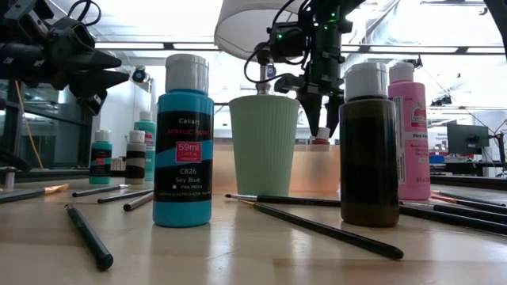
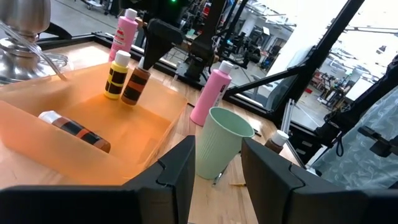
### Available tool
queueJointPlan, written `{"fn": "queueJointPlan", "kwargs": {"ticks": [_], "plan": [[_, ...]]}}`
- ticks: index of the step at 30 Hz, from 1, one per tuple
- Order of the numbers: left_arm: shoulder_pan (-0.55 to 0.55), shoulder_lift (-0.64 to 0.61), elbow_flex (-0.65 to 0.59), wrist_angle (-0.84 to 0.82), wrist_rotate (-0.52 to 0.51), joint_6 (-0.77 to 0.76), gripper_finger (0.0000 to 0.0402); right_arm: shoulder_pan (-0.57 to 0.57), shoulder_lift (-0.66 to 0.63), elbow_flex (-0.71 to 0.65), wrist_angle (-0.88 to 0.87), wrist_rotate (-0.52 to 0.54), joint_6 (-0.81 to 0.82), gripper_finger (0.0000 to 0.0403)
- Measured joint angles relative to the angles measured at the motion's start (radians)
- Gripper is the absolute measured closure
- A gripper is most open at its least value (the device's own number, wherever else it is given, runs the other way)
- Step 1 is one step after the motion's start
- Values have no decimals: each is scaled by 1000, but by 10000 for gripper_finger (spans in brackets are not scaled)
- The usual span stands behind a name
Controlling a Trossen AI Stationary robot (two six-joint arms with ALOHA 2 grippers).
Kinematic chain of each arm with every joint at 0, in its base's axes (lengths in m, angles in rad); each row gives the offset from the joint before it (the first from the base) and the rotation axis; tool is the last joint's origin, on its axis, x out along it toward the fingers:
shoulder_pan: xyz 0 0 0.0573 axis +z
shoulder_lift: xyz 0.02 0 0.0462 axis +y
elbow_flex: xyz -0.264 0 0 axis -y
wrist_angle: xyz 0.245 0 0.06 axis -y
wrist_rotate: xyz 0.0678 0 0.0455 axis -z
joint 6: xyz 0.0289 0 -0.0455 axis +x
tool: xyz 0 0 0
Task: Pick & Place Paint Supplies
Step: Put the small brown paint bottle into the orange bin
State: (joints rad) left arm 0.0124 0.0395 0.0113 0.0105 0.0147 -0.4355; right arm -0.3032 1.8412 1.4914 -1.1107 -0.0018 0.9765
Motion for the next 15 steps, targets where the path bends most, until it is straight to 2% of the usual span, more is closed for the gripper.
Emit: {"fn": "queueJointPlan", "kwargs": {"ticks": [15], "plan": [[0, 0, 0, 0, 0, 0, 275, 0, 0, 0, -31, -8, 22, 272]]}}
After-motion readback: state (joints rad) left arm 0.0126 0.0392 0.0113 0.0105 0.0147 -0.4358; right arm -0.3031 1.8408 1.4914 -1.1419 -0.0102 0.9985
